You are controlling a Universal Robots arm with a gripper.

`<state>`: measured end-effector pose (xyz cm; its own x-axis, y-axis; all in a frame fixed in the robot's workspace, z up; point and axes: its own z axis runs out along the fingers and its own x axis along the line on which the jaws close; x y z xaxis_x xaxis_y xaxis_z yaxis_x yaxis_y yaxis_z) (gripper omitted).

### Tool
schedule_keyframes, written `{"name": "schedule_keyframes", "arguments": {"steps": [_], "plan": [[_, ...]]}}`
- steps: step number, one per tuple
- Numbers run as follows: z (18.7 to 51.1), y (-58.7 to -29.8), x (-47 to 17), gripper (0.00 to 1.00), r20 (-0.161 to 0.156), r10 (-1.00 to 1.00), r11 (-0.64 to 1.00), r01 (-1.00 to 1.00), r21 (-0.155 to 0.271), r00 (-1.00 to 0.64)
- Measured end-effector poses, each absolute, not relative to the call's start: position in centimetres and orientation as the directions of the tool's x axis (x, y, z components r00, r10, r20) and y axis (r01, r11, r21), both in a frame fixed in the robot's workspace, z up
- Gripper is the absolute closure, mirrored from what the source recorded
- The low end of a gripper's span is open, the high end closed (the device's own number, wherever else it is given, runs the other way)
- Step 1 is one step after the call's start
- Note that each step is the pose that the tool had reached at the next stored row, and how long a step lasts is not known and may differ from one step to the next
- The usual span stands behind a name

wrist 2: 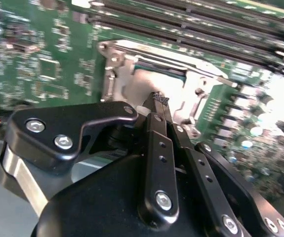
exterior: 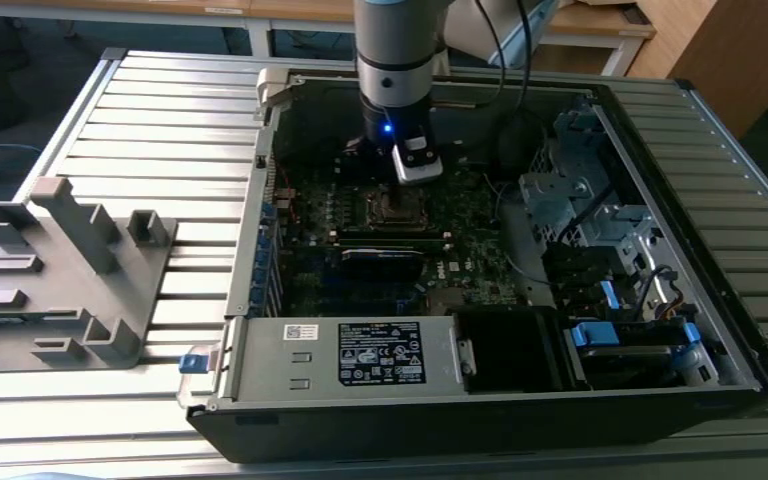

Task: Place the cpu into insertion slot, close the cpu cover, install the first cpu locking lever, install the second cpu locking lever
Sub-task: 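Install the second cpu locking lever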

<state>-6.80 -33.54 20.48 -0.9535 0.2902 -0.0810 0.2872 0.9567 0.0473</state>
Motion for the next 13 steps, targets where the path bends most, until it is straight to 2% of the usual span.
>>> {"name": "schedule_keyframes", "arguments": {"steps": [2, 13], "plan": [[20.5, -33.5, -6.8, 0.90, -0.067, 0.290, 0.957, 0.288, 0.043, -0.955], [21.6, -33.5, -6.8, 0.90, -0.066, 0.282, 0.959, 0.279, 0.043, -0.957]]}}
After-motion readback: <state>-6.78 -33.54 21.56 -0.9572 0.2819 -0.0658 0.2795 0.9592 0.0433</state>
